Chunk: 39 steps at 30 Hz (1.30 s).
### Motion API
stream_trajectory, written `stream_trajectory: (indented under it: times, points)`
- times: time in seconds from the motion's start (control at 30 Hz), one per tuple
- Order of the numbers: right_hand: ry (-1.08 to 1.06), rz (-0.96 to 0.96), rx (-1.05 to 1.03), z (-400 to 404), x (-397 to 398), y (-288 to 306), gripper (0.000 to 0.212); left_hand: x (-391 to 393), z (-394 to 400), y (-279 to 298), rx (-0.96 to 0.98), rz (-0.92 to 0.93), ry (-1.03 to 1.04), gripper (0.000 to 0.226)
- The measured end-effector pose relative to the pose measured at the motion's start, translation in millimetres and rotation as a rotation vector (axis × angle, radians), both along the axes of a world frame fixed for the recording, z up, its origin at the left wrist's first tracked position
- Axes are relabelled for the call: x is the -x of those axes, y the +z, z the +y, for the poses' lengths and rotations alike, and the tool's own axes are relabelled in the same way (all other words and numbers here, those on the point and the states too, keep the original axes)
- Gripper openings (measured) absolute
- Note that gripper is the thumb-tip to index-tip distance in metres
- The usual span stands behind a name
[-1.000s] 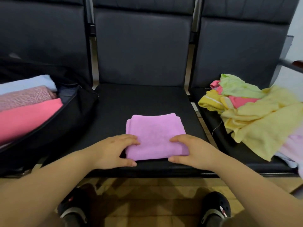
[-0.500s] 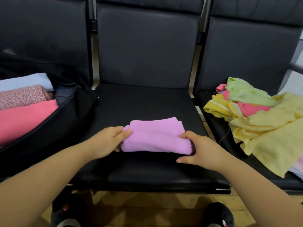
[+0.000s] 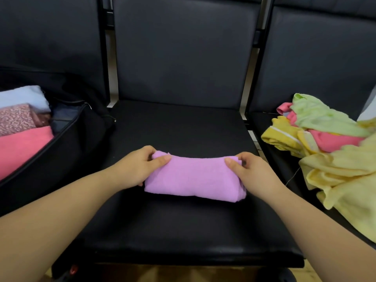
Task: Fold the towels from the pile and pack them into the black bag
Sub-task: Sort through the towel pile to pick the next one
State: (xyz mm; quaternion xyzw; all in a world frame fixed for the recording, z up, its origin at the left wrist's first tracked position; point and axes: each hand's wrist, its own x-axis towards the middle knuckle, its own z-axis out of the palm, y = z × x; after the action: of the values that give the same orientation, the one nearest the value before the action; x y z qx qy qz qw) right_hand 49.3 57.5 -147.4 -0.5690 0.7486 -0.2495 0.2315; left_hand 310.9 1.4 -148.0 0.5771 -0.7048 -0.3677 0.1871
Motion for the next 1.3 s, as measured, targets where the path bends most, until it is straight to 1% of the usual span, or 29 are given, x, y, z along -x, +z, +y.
stream_trajectory:
  times: [0.1, 0.17, 0.23, 0.27, 0.33, 0.4, 0.5, 0.6, 0.67, 0.73, 0.8, 0.83, 0.9, 0.93, 0.97, 1.03, 1.07, 1.17, 1.2, 1.3]
  points:
    - [-0.066, 0.093, -0.110, -5.4, -0.3, -3.3, 0.027, 7.7, -5.7, -5.7, 0.002, -0.122, 0.036, 0.032]
    - [-0.098, 0.144, -0.099, -6.8, -0.7, -4.0, 0.031, 13.3, -9.8, -8.1, 0.040, -0.272, 0.073, 0.038]
    - [-0.078, 0.145, -0.049, -7.0, -1.0, -3.8, 0.035, 18.0, -12.1, -7.2, 0.033, -0.366, 0.086, 0.046]
    - [-0.046, 0.146, -0.051, -6.5, -1.7, -3.4, 0.035, 19.8, -12.9, -6.6, 0.007, -0.370, 0.085, 0.051]
    - [0.020, 0.162, -0.092, -4.7, -2.9, -1.7, 0.028, 21.5, -14.7, -7.4, -0.067, -0.340, 0.087, 0.057]
    - [0.069, 0.171, -0.122, -0.7, -2.5, 1.5, 0.022, 23.1, -13.2, -6.9, -0.113, -0.310, 0.083, 0.058]
    - [0.151, 0.167, -0.172, 9.8, 0.7, 7.2, 0.020, 24.6, -8.6, -4.4, -0.141, -0.278, 0.088, 0.061]
    - [0.226, 0.155, -0.198, 22.6, 1.7, 12.4, 0.020, 21.2, -3.8, -3.3, -0.220, -0.154, 0.115, 0.069]
    - [0.237, 0.147, -0.203, 30.3, -3.4, 15.7, 0.029, 18.6, -0.7, -5.7, -0.258, -0.068, 0.104, 0.072]
    - [0.234, 0.193, -0.184, 37.2, -12.3, 17.5, 0.038, 19.7, 6.9, -2.6, -0.233, 0.029, 0.074, 0.058]
    - [0.251, 0.177, -0.147, 42.4, -20.3, 18.3, 0.044, 24.1, 15.3, 5.0, -0.171, 0.144, 0.003, 0.039]
    - [0.281, 0.147, -0.161, 44.7, -23.8, 19.7, 0.055, 27.1, 19.4, 9.8, -0.138, 0.190, -0.041, 0.031]
    - [0.361, 0.099, -0.179, 48.5, -31.2, 21.5, 0.089, 31.2, 29.1, 20.0, -0.081, 0.259, -0.111, 0.020]
    - [0.396, 0.093, -0.157, 50.4, -34.8, 22.1, 0.098, 32.5, 34.1, 25.2, -0.052, 0.281, -0.138, 0.018]
    - [0.420, 0.086, -0.125, 51.4, -37.9, 22.0, 0.101, 33.1, 37.6, 28.7, -0.025, 0.297, -0.163, 0.018]
    - [0.443, 0.064, -0.069, 52.6, -42.8, 22.8, 0.096, 33.3, 44.3, 35.4, 0.031, 0.322, -0.219, 0.020]
    - [0.448, 0.043, -0.049, 52.6, -45.5, 23.7, 0.089, 33.1, 47.7, 38.7, 0.060, 0.332, -0.244, 0.022]
    - [0.449, 0.015, 0.003, 49.4, -52.6, 25.7, 0.057, 31.2, 53.6, 45.6, 0.144, 0.351, -0.271, 0.024]
    - [0.449, 0.010, 0.006, 47.8, -55.0, 26.8, 0.049, 29.7, 54.4, 48.0, 0.175, 0.350, -0.263, 0.025]
    - [0.425, 0.013, -0.028, 40.3, -57.4, 29.2, 0.044, 18.4, 50.5, 55.3, 0.292, 0.304, -0.186, 0.028]
